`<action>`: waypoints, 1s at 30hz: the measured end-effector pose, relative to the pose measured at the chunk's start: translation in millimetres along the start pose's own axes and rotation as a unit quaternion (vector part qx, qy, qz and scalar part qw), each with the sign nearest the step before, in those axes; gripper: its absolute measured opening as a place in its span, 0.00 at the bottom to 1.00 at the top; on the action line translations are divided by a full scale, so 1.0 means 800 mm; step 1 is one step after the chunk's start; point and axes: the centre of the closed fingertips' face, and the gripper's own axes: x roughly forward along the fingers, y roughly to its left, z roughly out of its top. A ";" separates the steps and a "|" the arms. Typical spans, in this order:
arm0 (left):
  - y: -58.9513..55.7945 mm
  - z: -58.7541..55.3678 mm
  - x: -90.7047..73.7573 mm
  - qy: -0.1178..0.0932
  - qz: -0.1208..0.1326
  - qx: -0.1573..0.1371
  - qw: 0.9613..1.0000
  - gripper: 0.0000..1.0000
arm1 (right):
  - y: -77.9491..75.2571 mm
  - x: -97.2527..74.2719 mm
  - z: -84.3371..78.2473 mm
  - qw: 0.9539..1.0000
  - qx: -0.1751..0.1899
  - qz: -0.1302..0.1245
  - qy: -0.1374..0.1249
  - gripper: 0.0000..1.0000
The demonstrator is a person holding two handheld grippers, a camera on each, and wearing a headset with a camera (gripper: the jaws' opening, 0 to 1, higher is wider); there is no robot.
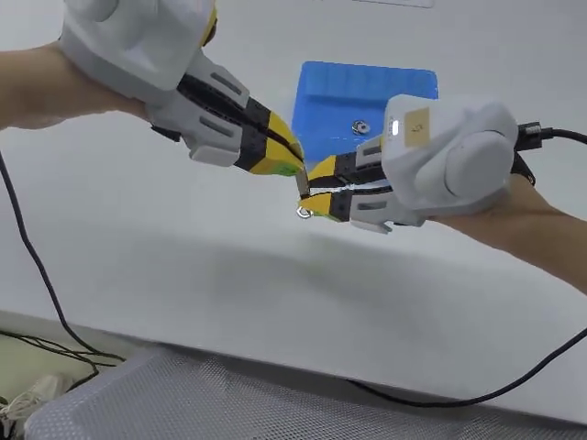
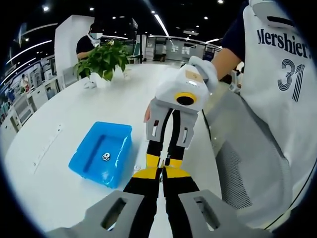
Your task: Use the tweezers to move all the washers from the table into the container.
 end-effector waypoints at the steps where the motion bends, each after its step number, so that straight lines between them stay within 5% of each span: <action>1: 0.000 -0.002 0.000 0.001 0.001 -0.002 1.000 0.06 | 0.000 0.002 -0.001 1.000 0.001 0.000 0.000 0.11; 30: 0.015 -0.032 0.007 0.005 0.003 -0.010 1.000 0.06 | -0.001 0.026 -0.017 1.000 -0.001 0.009 0.011 0.11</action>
